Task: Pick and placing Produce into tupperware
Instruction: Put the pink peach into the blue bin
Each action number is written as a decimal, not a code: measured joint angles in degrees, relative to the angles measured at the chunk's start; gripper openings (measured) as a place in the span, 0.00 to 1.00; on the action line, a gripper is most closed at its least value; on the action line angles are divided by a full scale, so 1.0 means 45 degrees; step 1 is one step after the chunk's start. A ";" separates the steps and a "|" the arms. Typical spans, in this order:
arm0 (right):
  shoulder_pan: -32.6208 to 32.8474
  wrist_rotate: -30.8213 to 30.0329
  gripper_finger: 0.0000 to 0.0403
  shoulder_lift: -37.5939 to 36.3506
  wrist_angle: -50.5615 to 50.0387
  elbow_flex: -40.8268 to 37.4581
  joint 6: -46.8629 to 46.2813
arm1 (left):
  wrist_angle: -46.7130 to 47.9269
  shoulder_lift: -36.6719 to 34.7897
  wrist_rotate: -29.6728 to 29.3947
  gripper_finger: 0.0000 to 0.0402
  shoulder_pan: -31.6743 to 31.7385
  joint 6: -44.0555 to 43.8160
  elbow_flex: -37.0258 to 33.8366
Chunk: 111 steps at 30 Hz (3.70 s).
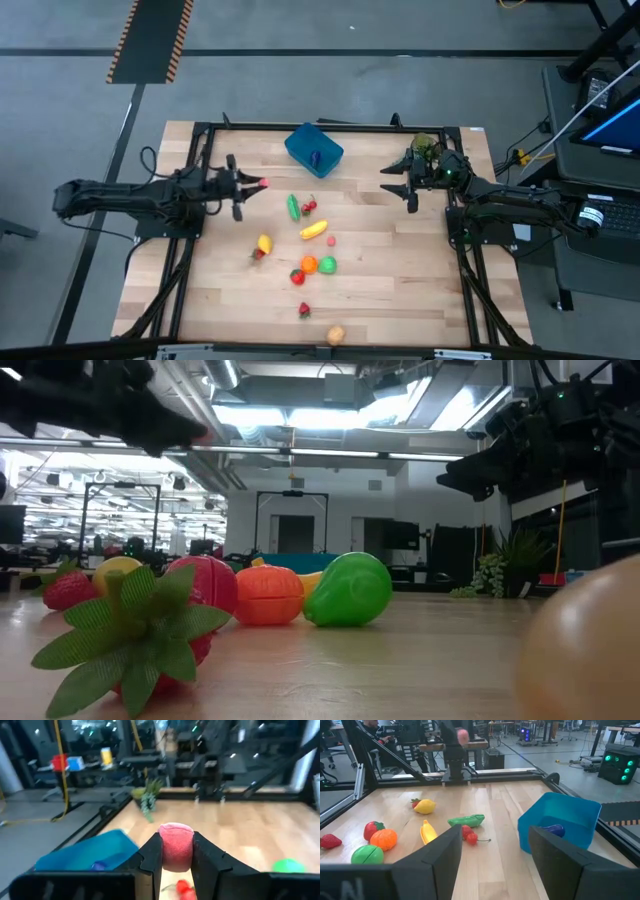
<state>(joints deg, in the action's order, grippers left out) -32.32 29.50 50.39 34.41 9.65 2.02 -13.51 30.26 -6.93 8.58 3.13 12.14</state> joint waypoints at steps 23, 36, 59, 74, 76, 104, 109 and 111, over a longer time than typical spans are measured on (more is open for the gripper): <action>-0.0003 -0.0003 0.57 0.0000 -0.0005 0.0000 0.0049 | -0.3213 0.6363 0.0197 0.18 0.3058 0.0681 0.1632; -0.0003 0.0000 0.57 0.0000 -0.0005 0.0000 0.0049 | -0.0975 1.0475 0.1773 0.18 0.5219 0.1405 0.5308; -0.0005 -0.0005 0.57 0.0000 -0.0010 0.0000 0.0044 | 0.6154 1.4411 0.2858 0.17 0.6739 0.3404 1.1475; -0.0005 -0.0005 0.57 0.0000 -0.0011 0.0000 0.0000 | 0.7231 1.5691 0.3334 0.16 0.6818 0.3788 1.2810; -0.0005 -0.0005 0.57 0.0000 -0.0010 0.0000 0.0000 | 0.7381 1.5928 0.3339 0.16 0.6872 0.3790 1.3032; -0.0005 -0.0002 0.57 0.0003 -0.0019 0.0000 0.0005 | 0.8025 1.6975 0.3203 0.17 0.7114 0.4009 1.3352; -0.0005 -0.0005 0.57 0.0000 -0.0019 0.0000 0.0005 | 0.8028 1.6975 0.3186 0.21 0.7112 0.4241 1.3352; -0.0005 -0.0005 0.57 0.0000 -0.0019 0.0000 0.0005 | 0.8027 1.6975 0.3172 0.22 0.7038 0.4349 1.3352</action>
<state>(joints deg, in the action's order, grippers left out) -32.34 29.47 50.39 34.33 9.65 2.04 22.61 106.65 7.35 40.26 22.70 72.23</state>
